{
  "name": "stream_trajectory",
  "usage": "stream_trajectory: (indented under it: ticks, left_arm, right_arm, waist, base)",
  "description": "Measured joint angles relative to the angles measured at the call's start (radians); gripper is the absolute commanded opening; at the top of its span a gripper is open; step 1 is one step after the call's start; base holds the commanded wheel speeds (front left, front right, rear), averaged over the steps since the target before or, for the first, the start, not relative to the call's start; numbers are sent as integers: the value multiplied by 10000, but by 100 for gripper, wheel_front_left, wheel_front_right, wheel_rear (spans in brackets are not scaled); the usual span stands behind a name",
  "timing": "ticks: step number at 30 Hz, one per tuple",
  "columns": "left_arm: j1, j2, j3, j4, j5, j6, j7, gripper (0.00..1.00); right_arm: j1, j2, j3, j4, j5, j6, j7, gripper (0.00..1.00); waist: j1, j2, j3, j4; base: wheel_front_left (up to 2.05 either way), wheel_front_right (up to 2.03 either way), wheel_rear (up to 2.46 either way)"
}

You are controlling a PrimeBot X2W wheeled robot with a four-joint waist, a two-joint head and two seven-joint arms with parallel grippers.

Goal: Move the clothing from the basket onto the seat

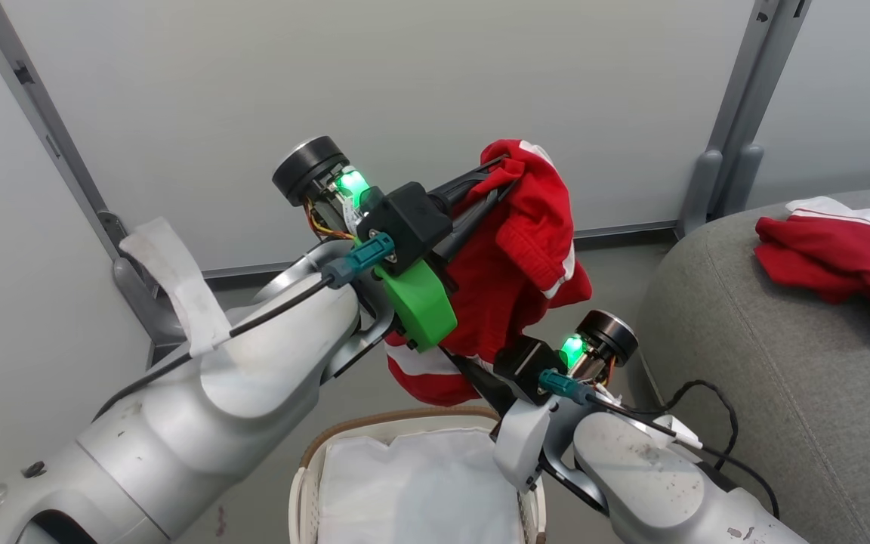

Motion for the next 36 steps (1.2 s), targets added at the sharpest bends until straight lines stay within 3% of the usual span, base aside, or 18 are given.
stream_trajectory:
  ticks: [13, 14, 15, 16, 17, 18, 36]
  left_arm:
    - [1130, 221, 917, 506, -792, 121, -35, 0]
    - [1306, 213, 1089, 453, -815, 174, -36, 5]
    - [1488, 211, 1233, 418, -811, 184, -42, 17]
    - [1707, 201, 1383, 380, -796, 190, -46, 35]
    - [1900, 176, 1496, 368, -780, 198, -46, 60]
    - [2150, 140, 1615, 362, -734, 203, -46, 100]
    - [5786, -719, 3708, 468, 548, 94, -48, 100]
  right_arm:
    - [292, -2, -746, -1076, 146, 0, 0, 0]
    - [326, -4, -869, -1179, 92, 0, 0, 0]
    - [374, 2, -1005, -1300, 33, 0, 0, 0]
    - [415, 0, -1147, -1400, -27, 0, 0, 0]
    - [435, -2, -1250, -1467, -81, 0, 0, 0]
    - [470, -2, -1419, -1551, -146, 0, 0, 0]
    - [1677, -2, -3795, -2428, -1166, 0, 0, 0]
  waist:
    - [0, 0, 72, -255]
    - [0, 0, 80, -276]
    - [0, 0, 88, -292]
    - [0, 0, 94, -305]
    - [0, 0, 93, -310]
    - [0, 0, 85, -312]
    - [0, 0, 91, -105]
  base:
    - [0, 0, 0]
    - [0, 0, 0]
    - [0, 0, 0]
    - [0, 0, 0]
    - [0, 0, 0]
    - [0, 0, 0]
    - [0, 0, 0]
